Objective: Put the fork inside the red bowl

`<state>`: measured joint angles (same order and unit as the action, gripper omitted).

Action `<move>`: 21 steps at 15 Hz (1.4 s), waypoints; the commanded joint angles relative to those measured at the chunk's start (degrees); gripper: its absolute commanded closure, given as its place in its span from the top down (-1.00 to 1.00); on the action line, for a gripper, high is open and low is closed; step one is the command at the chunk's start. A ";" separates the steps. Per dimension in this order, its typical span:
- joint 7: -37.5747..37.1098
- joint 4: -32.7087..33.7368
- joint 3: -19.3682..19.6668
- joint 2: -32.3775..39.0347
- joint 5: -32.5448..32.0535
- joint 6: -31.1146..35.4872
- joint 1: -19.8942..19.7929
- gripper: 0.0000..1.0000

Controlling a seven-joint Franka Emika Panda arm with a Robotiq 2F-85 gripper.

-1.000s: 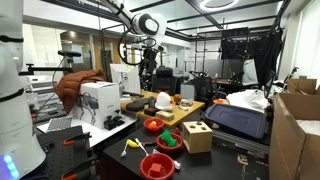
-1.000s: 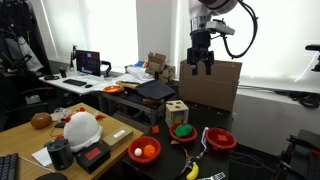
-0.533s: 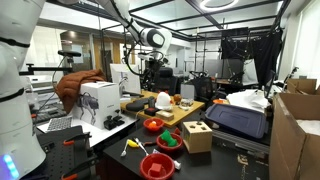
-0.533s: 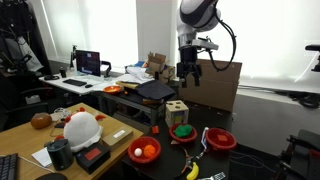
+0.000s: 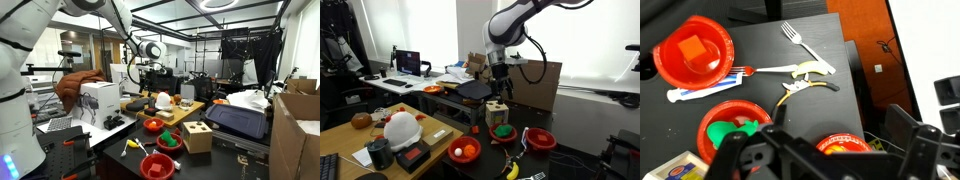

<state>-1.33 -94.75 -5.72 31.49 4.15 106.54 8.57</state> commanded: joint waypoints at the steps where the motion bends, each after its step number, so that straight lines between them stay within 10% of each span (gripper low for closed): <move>1: -0.66 2.55 0.55 4.18 -1.98 2.81 0.43 1.00; 21: -12.51 0.85 2.04 19.74 3.17 16.22 0.30 1.00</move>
<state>-11.07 -92.98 -3.31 50.97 5.42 121.35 8.55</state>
